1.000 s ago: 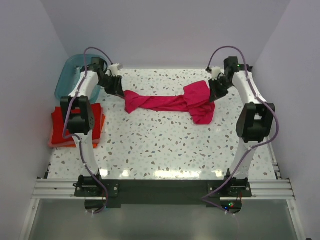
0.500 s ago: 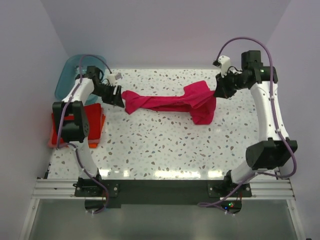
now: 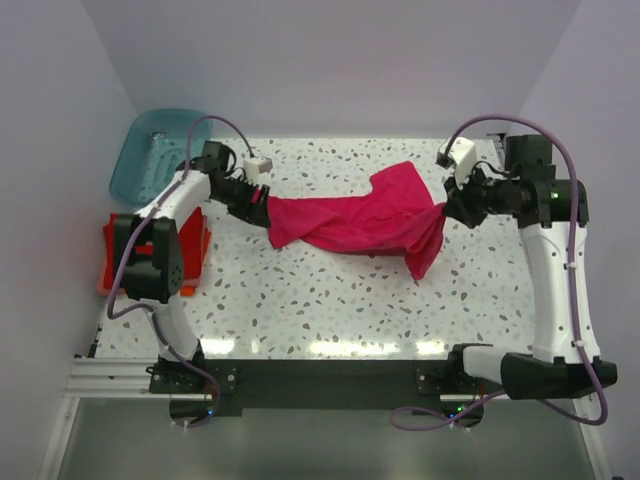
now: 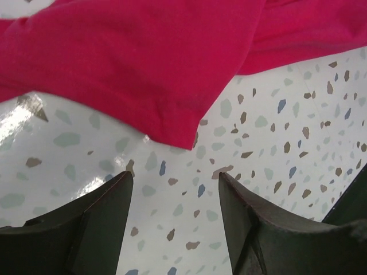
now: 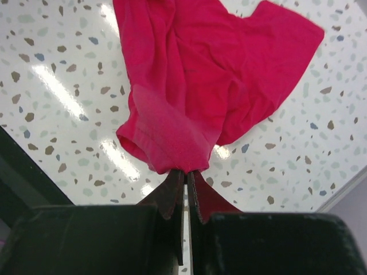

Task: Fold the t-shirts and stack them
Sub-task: Flatten the tshirt out

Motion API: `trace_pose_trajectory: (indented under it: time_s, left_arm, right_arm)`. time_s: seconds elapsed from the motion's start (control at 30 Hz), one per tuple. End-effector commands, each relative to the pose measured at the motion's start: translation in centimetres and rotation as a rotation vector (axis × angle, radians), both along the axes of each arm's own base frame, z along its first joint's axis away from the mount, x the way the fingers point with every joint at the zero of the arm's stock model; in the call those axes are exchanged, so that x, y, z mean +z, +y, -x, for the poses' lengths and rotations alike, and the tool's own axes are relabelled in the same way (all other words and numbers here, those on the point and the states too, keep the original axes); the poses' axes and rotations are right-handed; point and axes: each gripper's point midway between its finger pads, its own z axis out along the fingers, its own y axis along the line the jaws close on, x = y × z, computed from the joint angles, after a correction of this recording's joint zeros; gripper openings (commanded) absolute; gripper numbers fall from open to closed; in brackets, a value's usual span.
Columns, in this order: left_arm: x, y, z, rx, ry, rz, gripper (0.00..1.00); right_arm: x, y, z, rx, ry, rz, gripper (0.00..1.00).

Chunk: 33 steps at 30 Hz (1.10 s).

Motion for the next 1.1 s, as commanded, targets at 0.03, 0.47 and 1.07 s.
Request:
trace_pose_trajectory:
  time_s: [0.03, 0.47, 1.07]
  left_arm:
    - [-0.3, -2.1, -4.2, 0.048, -0.131, -0.058, 0.66]
    - [-7.2, -2.3, -8.4, 0.127, -0.106, -0.302, 0.62]
    - [8.9, -1.2, 4.1, -0.138, -0.358, -0.045, 0.00]
  right_arm:
    - [-1.8, -1.0, -0.4, -0.003, 0.035, 0.062, 0.00]
    - [-2.5, -1.8, -0.4, -0.074, 0.050, 0.075, 0.00]
    - [-0.3, -5.3, 7.2, -0.175, -0.190, 0.243, 0.00]
